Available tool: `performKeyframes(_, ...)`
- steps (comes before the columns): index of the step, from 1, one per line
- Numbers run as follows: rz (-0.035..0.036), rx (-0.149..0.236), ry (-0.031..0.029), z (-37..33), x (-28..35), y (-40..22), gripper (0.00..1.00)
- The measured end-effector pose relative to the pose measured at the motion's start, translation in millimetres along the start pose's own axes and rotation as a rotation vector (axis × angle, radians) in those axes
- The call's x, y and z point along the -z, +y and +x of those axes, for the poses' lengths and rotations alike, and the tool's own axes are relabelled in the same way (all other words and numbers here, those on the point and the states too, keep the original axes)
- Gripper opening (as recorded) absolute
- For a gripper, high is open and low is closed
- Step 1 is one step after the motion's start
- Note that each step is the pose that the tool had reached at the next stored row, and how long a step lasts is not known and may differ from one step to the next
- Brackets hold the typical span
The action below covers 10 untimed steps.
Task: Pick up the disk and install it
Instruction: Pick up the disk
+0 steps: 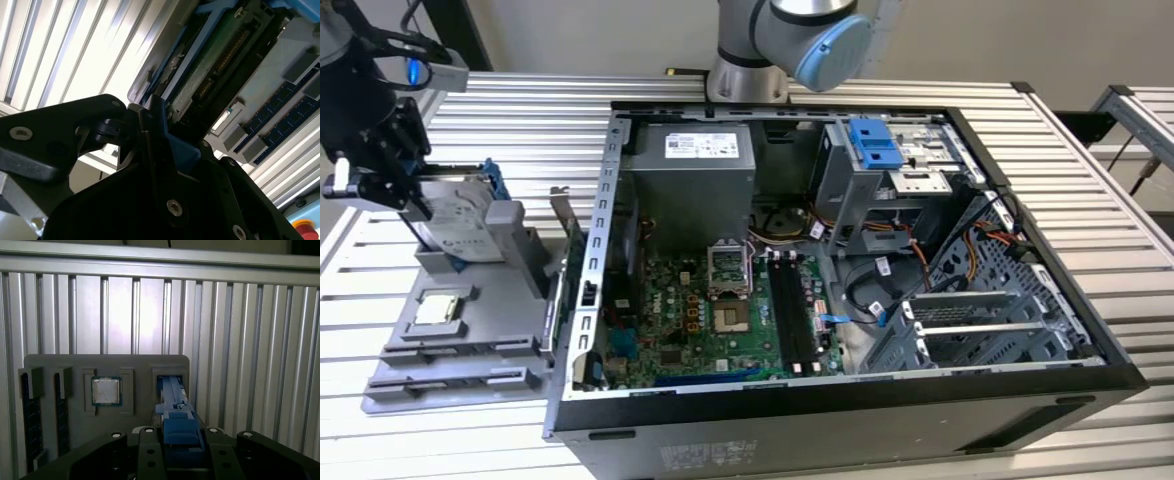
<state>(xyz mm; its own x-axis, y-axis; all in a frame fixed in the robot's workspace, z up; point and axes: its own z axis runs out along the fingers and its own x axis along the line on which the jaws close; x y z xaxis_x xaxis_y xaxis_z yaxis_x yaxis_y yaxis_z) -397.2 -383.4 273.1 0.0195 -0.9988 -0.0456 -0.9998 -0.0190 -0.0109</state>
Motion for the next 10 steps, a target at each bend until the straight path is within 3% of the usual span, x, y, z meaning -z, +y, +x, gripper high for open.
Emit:
performKeyframes(6, -0.0001, 0.000, -0.0004, 0.3, 0.1, 0.0, 0.00)
performKeyframes(10, -0.0002, 0.000, 0.0034, -0.6, 0.0, 0.0, 0.00)
